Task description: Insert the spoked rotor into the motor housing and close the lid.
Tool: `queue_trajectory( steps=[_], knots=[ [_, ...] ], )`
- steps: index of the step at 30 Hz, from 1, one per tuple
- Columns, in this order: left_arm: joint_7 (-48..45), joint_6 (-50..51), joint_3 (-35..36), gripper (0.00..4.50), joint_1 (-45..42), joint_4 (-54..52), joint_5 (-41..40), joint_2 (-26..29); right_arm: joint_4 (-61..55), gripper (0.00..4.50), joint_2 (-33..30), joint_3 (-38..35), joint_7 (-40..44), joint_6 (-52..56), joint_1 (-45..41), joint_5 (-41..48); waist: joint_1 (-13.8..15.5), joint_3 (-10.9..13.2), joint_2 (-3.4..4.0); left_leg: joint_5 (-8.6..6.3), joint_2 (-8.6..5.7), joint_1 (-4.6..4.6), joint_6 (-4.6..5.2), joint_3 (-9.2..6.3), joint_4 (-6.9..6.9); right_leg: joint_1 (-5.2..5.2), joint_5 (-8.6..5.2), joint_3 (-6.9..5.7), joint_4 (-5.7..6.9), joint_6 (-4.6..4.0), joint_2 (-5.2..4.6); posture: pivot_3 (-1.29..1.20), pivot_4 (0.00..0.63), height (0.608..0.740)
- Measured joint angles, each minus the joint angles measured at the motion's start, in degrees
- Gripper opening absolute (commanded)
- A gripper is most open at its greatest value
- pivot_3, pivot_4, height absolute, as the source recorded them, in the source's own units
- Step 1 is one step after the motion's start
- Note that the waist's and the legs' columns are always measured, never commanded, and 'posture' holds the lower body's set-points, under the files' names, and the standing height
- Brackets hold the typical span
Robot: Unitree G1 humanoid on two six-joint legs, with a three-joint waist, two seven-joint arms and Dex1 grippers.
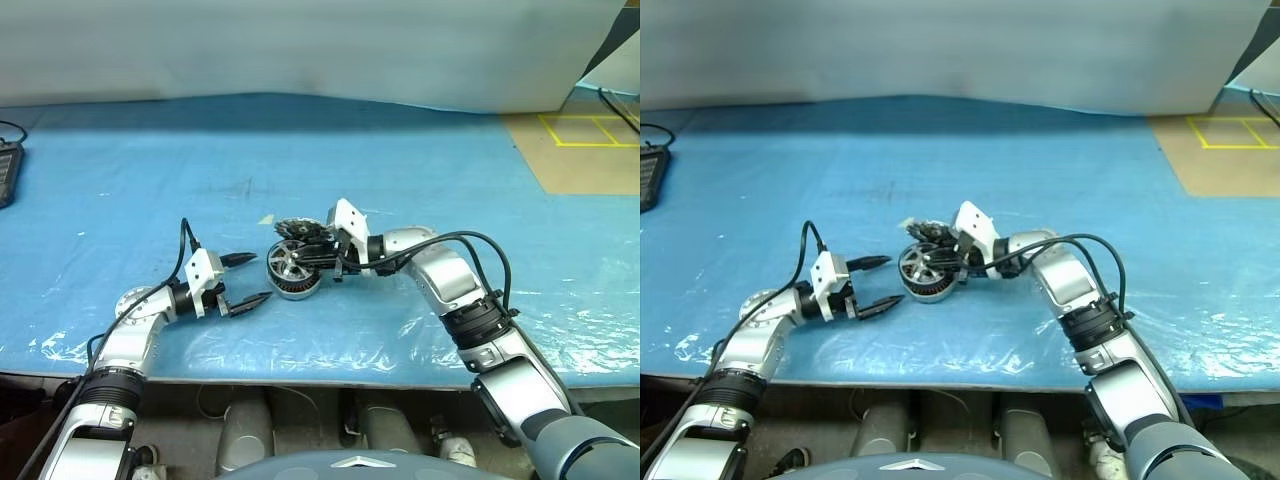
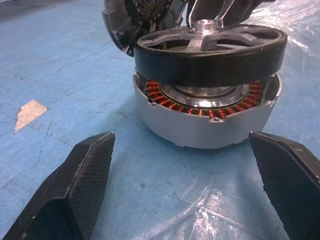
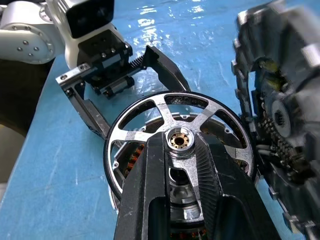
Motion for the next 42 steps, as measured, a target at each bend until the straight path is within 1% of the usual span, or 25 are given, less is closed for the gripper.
queue_trajectory(
  steps=[12, 14, 19, 22, 25, 29, 32, 35, 39, 41, 42],
  knots=[
    [-0.2, 0.0, 0.0, 4.5, 0.0, 0.0, 0.0, 0.0, 0.1, 0.35, -0.5, 0.1, 0.3, -1.2, 0.7, -0.5, 0.0, 0.0, 0.0, 0.0, 0.0, 0.0, 0.0, 0.0, 0.01, 0.0, 0.0, 0.0, 0.01, -0.01, 0.0, 0.0, 0.15, 0.74],
    [-0.2, 0.0, 0.0, 4.5, 0.0, 0.0, 0.0, 0.0, 0.1, 1.09, -0.5, 0.2, 0.5, -1.7, 0.7, -0.9, 0.0, 0.0, 0.0, 0.0, 0.0, 0.0, 0.0, 0.0, 0.01, 0.0, 0.0, 0.0, 0.01, 0.0, 0.0, 0.0, 0.15, 0.74],
    [-0.2, 0.0, 0.0, 4.5, 0.0, 0.0, 0.0, 0.0, 1.5, 2.75, 0.2, 0.3, -0.6, -3.5, 0.7, -1.7, 0.0, 0.0, 0.0, 0.0, 0.0, 0.01, 0.0, 0.0, 0.01, 0.0, 0.0, 0.0, 0.01, 0.0, 0.0, 0.0, 0.15, 0.74],
    [-0.2, 0.0, 0.0, 4.5, 0.0, 0.0, 0.0, 0.0, 1.6, 2.75, 1.1, -0.2, -1.2, -3.7, 0.7, -1.4, 0.0, 0.0, 0.0, 0.0, 0.01, 0.0, 0.0, 0.0, 0.01, 0.0, 0.0, 0.0, 0.01, 0.0, 0.0, 0.0, 0.15, 0.74],
    [-0.2, 0.0, 0.0, 4.5, 0.0, 0.0, 0.0, 0.0, 0.5, 2.75, 0.6, -0.7, -0.3, -2.5, 0.7, -0.5, 0.0, 0.0, 0.0, 0.0, 0.0, -0.01, 0.01, 0.0, 0.01, 0.01, 0.0, 0.0, 0.0, -0.01, 0.0, 0.0, 0.15, 0.74],
    [-0.2, 0.0, 0.0, 4.5, -0.1, 0.2, 0.0, 0.0, -5.6, 2.75, -1.7, -2.1, 1.3, 3.1, 2.0, 3.2, 0.1, 0.0, 0.0, -0.04, 0.0, 0.0, 0.07, 0.0, 0.01, 0.01, 0.0, 0.0, 0.0, -0.01, 0.0, 0.0, 0.15, 0.74],
    [-0.2, 0.0, 0.1, 4.5, -0.2, 0.4, 0.0, 0.1, -8.1, 2.75, -3.0, -3.5, 1.0, 5.6, 3.4, 4.8, 0.1, 0.0, 0.0, -0.04, 0.0, 0.01, 0.07, -0.01, 0.01, 0.02, 0.0, 0.0, 0.0, 0.0, 0.0, 0.0, 0.15, 0.74],
    [-0.2, 0.0, 0.1, 4.5, -0.2, 0.5, 0.0, 0.2, -8.3, 2.24, -3.0, -4.0, 0.0, 6.3, 4.2, 5.1, -0.1, 0.0, 0.0, -0.04, 0.01, 0.05, 0.07, 0.0, 0.01, 0.01, 0.0, 0.01, 0.01, 0.01, 0.01, 0.0, 0.15, 0.74],
    [-0.1, 0.0, 0.2, 4.5, -0.2, 0.6, -0.1, 0.3, -6.4, 0.95, -1.1, -3.6, -1.5, 5.7, 4.2, 4.7, -0.1, 0.0, 0.0, -0.04, 0.0, 0.04, 0.06, 0.0, 0.01, 0.01, 0.0, 0.0, 0.0, 0.01, 0.0, 0.0, 0.15, 0.74],
    [-0.1, 0.0, 0.3, 4.5, -0.2, 0.6, -0.2, 0.7, -5.2, 0.23, -0.1, -2.7, -1.9, 5.6, 4.2, 4.3, -0.1, 0.0, 0.0, -0.03, 0.0, 0.01, 0.06, 0.0, 0.01, 0.0, 0.0, 0.0, 0.0, 0.0, 0.0, 0.0, 0.15, 0.74],
    [0.0, 0.0, 0.4, 4.5, -0.2, 0.6, -0.2, 0.9, -4.5, 0.04, 0.5, -2.3, -2.0, 5.3, 4.1, 4.1, -0.1, 0.0, 0.0, -0.03, 0.0, 0.01, 0.06, 0.0, 0.0, 0.0, 0.0, 0.0, 0.0, 0.0, 0.0, 0.0, 0.15, 0.74]
  ],
)
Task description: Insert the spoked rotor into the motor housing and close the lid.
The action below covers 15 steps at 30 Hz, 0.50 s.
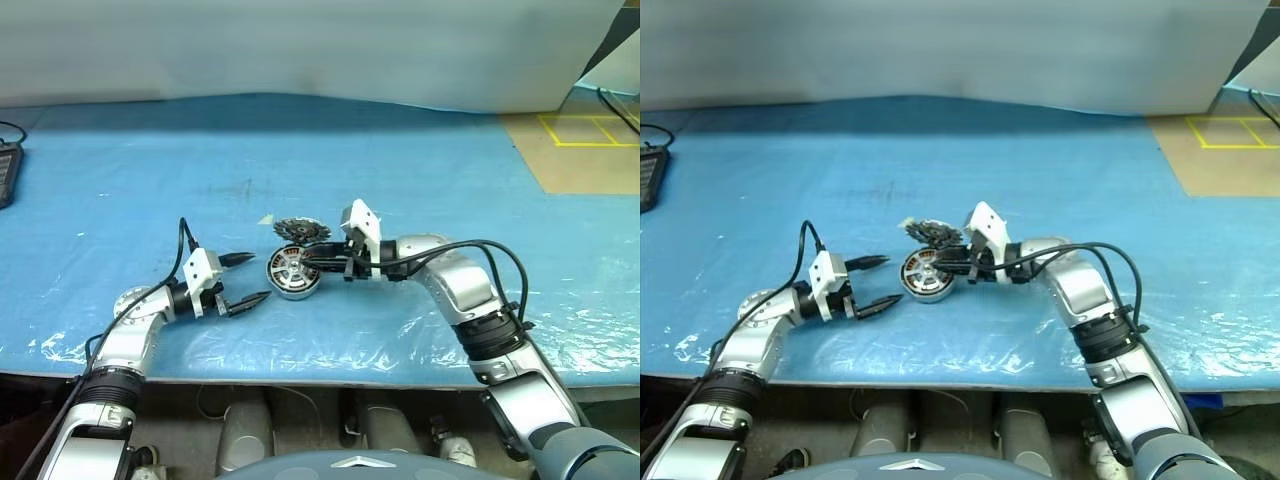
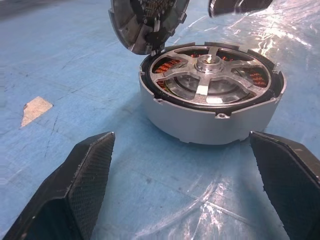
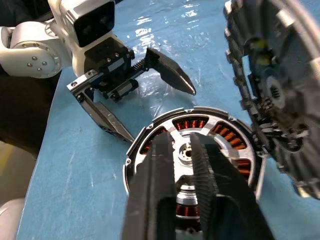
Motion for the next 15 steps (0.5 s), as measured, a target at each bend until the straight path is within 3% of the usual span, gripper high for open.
queue_trajectory(
  steps=[15],
  knots=[
    [1.1, 0.4, 0.2, 4.5, 0.6, -0.4, -0.1, 0.2, 10.4, 0.04, 2.8, 2.2, -0.8, -6.3, -3.2, -5.0, 0.0, 0.0, 0.0, 0.08, 0.0, 0.07, -0.14, 0.01, 0.01, 0.06, 0.01, 0.01, 0.03, -0.01, -0.01, 0.0, 0.15, 0.74]
  ],
)
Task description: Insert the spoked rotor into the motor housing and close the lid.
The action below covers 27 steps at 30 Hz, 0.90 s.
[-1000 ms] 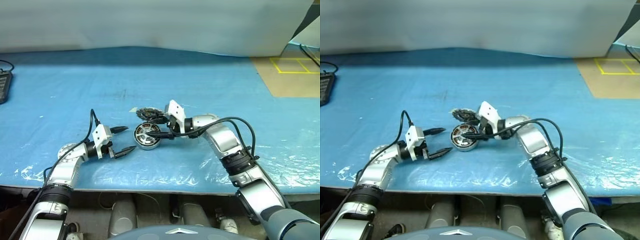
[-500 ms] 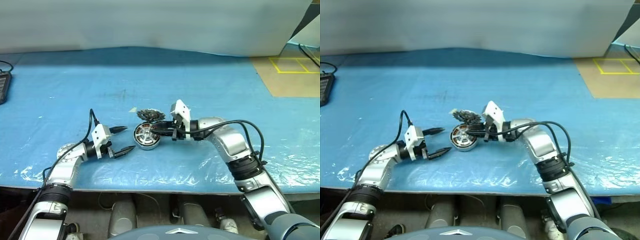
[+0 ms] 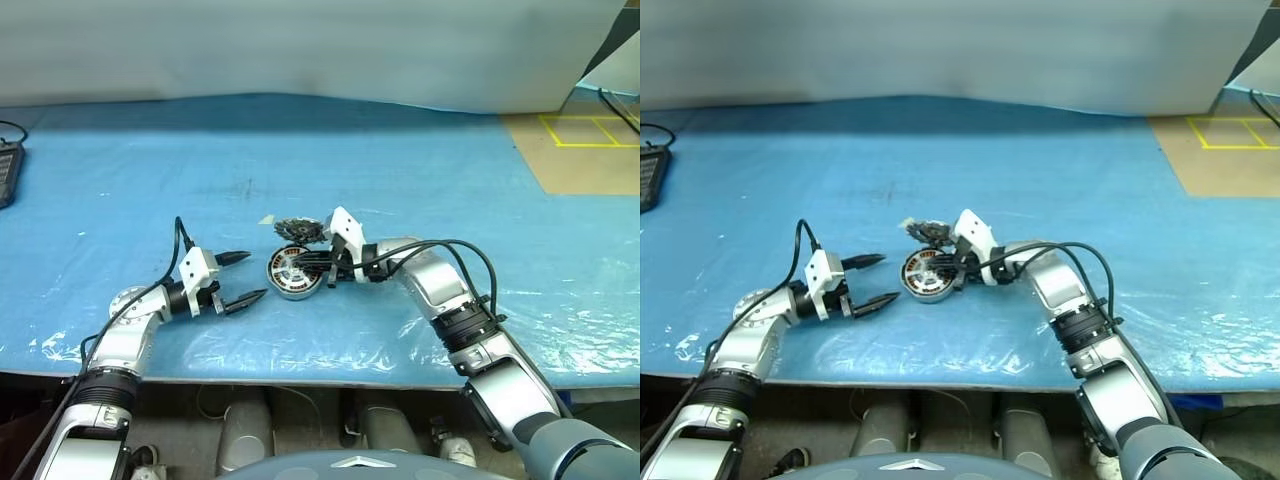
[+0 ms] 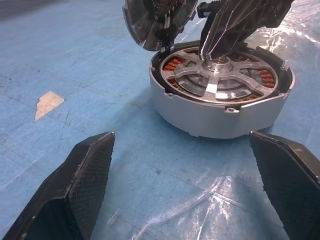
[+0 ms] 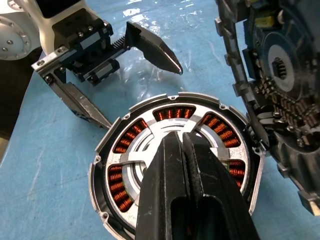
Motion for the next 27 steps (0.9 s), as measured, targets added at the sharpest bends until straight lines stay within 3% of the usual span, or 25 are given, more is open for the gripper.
queue_trajectory(
  steps=[7, 12, 19, 23, 27],
  knots=[
    [0.0, 0.2, 0.0, 4.5, 0.2, -0.3, 0.0, 0.0, -3.5, 0.04, -0.7, -0.6, -0.8, 1.7, 1.8, 0.0, 0.1, 0.0, 0.0, -0.09, -0.01, 0.24, 0.15, -0.01, -0.01, 0.24, -0.05, 0.01, -0.03, 0.09, -0.01, 0.0, 0.15, 0.74],
    [0.0, 0.2, 0.0, 4.5, 0.2, -0.3, -0.1, 0.1, -12.1, 0.04, -1.8, -5.6, -1.1, 9.0, 3.6, 6.3, 0.2, 0.0, 0.0, -0.09, 0.0, -0.01, 0.15, -0.01, -0.01, 0.01, -0.01, 0.01, -0.02, 0.01, 0.0, 0.0, 0.15, 0.74],
    [-0.1, 0.2, 0.3, 4.5, -1.2, 0.6, -0.1, 0.1, -23.9, 0.04, -10.5, -11.5, -1.0, 16.1, 9.0, 12.1, 0.5, 0.0, -0.01, -0.08, -0.02, 0.02, 0.14, -0.01, -0.02, 0.06, -0.02, 0.01, -0.07, 0.04, -0.01, 0.0, 0.15, 0.74],
    [-0.2, 0.1, 0.6, 4.5, -1.8, 1.8, -0.1, 0.5, -17.4, 0.04, -15.8, -9.8, -2.6, 12.6, 11.3, 7.0, 0.3, 0.0, -0.01, -0.08, -0.04, 0.04, 0.13, -0.01, 0.02, 0.06, -0.22, 0.01, -0.07, 0.39, -0.01, 0.0, 0.15, 0.74],
    [-0.2, 0.1, 1.3, 4.5, -2.4, 3.2, -0.1, 1.3, -0.4, 0.04, -11.5, -11.0, -8.1, 4.0, 4.3, 2.3, -0.9, 0.0, 0.0, 0.03, -0.07, 0.02, -0.05, -0.02, 0.01, -0.06, -0.21, 0.02, 0.08, 0.38, 0.02, 0.0, 0.15, 0.74]
  ],
)
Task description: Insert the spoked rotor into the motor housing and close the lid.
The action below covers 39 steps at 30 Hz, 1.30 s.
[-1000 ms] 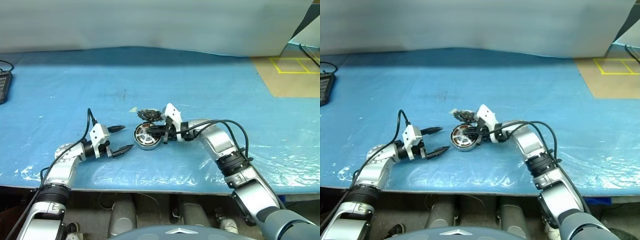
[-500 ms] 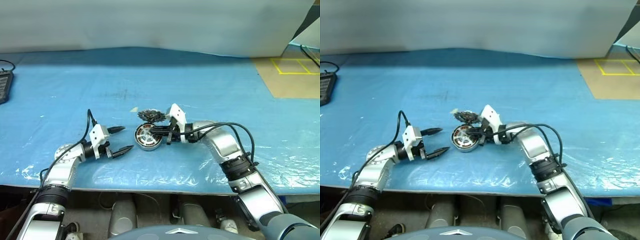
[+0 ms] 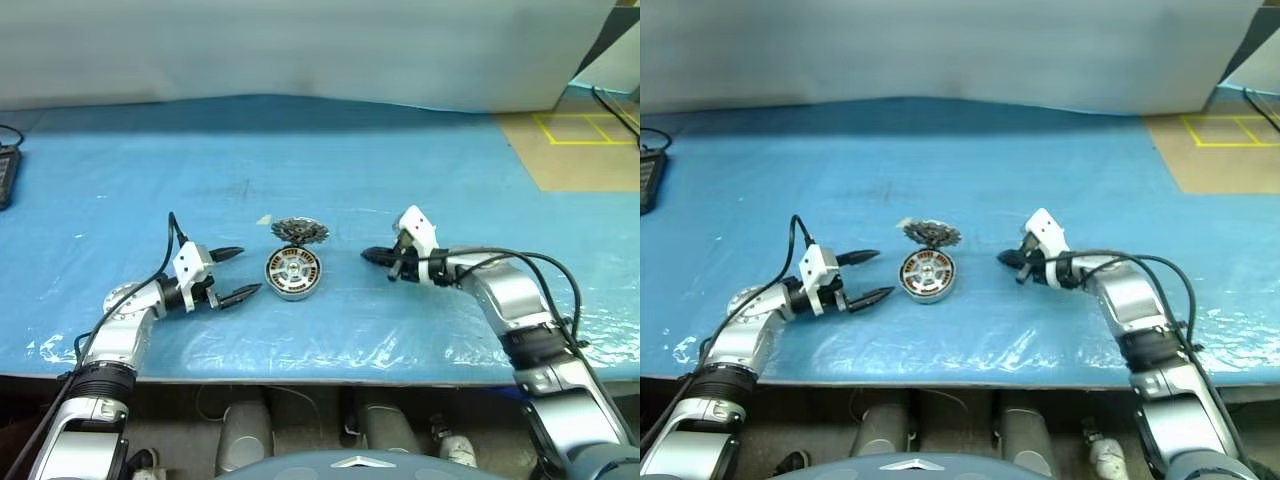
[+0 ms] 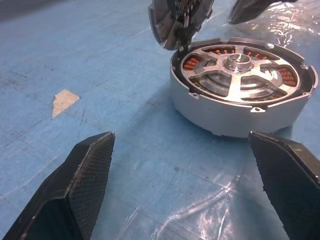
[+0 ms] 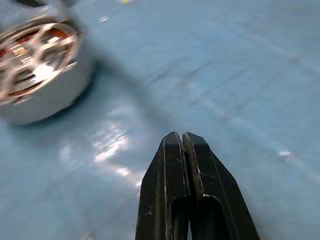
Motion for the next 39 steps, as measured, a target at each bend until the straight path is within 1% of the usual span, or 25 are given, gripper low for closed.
queue_trajectory(
  steps=[1, 2, 4, 6, 9, 14, 21, 24, 31, 35, 37, 39],
  knots=[
    [0.0, 0.0, 0.4, 4.5, -0.1, 0.2, 0.0, 0.1, 3.1, 0.04, 1.2, -0.1, 0.2, -2.0, -2.8, -0.3, -0.3, 0.0, 0.0, 0.0, 0.04, 0.04, 0.0, 0.0, 0.0, -0.01, 0.04, 0.0, 0.03, -0.07, 0.02, 0.0, 0.15, 0.74],
    [0.0, -0.1, 0.6, 4.5, -0.1, 0.3, 0.0, 0.2, 4.7, 0.04, 1.9, -0.1, 0.4, -3.1, -4.5, -0.3, -0.4, 0.0, 0.0, 0.0, 0.04, 0.02, 0.0, 0.0, 0.01, -0.01, 0.19, -0.01, 0.04, -0.33, 0.02, 0.0, 0.15, 0.74],
    [0.0, -0.1, 0.7, 4.5, -0.1, 0.4, 0.0, 0.3, 8.2, 0.04, 4.2, -0.2, 1.7, -5.9, -9.5, -0.3, -0.5, 0.0, 0.0, 0.0, 0.06, -0.03, 0.0, 0.01, 0.0, -0.04, 0.25, -0.01, 0.01, -0.45, 0.02, 0.0, 0.15, 0.74],
    [0.1, -0.2, 0.9, 4.5, -0.1, 0.5, 0.0, 0.4, 9.5, 0.04, 6.7, -0.2, 4.0, -6.7, -13.3, 0.3, -0.4, 0.0, 0.0, -0.01, 0.08, -0.14, 0.02, 0.03, -0.02, -0.08, 0.23, -0.03, -0.04, -0.49, 0.02, 0.0, 0.15, 0.74],
    [0.4, -0.5, 1.1, 4.5, 0.4, 0.5, 0.0, 0.4, 8.4, 0.04, 10.0, 0.2, 7.6, -5.7, -15.1, 2.4, 0.0, 0.0, 0.0, -0.03, 0.13, -0.19, 0.06, 0.02, -0.06, -0.08, 0.16, -0.1, -0.04, -0.58, 0.03, 0.0, 0.15, 0.74],
    [1.0, -0.5, 1.5, 4.5, 0.9, 0.5, 0.0, 0.4, 3.3, 0.04, 12.1, 2.7, 10.9, -0.8, -12.8, 4.6, 1.1, 0.0, 0.0, -0.1, 0.16, -0.14, 0.16, 0.02, -0.02, -0.04, 0.16, -0.14, -0.01, -0.59, 0.0, 0.0, 0.15, 0.74],
    [0.4, -0.5, 1.5, 4.5, 1.2, 0.3, -0.1, 0.4, -5.8, 0.04, 12.0, 6.8, 10.9, 5.3, -5.1, 5.2, 1.2, 0.0, 0.0, -0.08, 0.17, 0.0, 0.11, 0.01, -0.02, 0.07, 0.15, -0.12, -0.03, -0.56, 0.0, 0.0, 0.15, 0.74],
    [0.1, -0.5, 1.4, 4.5, 1.1, 0.3, -0.1, 0.4, -6.0, 0.04, 12.9, 8.0, 9.9, 6.6, -3.2, 5.2, 0.9, 0.0, 0.0, -0.02, 0.17, 0.0, 0.0, 0.01, -0.04, 0.05, 0.15, -0.12, -0.04, -0.56, 0.0, 0.0, 0.15, 0.74],
    [0.0, 0.2, 0.9, 4.5, 0.9, -0.5, -0.1, 0.0, 0.4, 0.04, 15.9, 8.1, 8.0, 2.4, -3.2, 4.5, 1.0, 0.0, -0.02, -0.04, 0.15, 0.19, 0.02, 0.02, -0.04, 0.2, 0.14, -0.09, -0.04, -0.54, -0.02, 0.0, 0.15, 0.74],
    [0.1, 0.4, 0.8, 4.5, 0.9, -0.7, -0.1, -0.2, 3.5, 0.04, 16.9, 8.4, 6.9, -2.6, -3.2, 3.3, 0.9, 0.0, -0.02, -0.11, 0.15, 0.66, 0.12, 0.0, -0.13, 0.58, -0.09, -0.04, -0.04, -0.16, -0.02, 0.0, 0.15, 0.74],
    [0.2, 0.8, 0.6, 4.5, 0.9, -1.1, -0.1, -0.3, 4.5, 0.04, 17.2, 8.5, 6.1, -5.0, -3.0, 2.6, 1.0, 0.0, -0.03, -0.12, 0.1, 1.11, 0.12, -0.03, -0.3, 0.92, -0.12, 0.0, -0.13, -0.1, -0.06, 0.0, 0.15, 0.74],
    [0.2, 0.8, 0.6, 4.5, 0.9, -1.4, -0.1, -0.4, 5.0, 0.04, 17.3, 8.5, 5.9, -5.9, -2.8, 2.6, 1.0, 0.0, -0.03, -0.12, 0.07, 1.25, 0.13, -0.09, -0.39, 1.0, -0.14, 0.06, -0.16, -0.08, -0.09, 0.0, 0.15, 0.74]
  ],
)
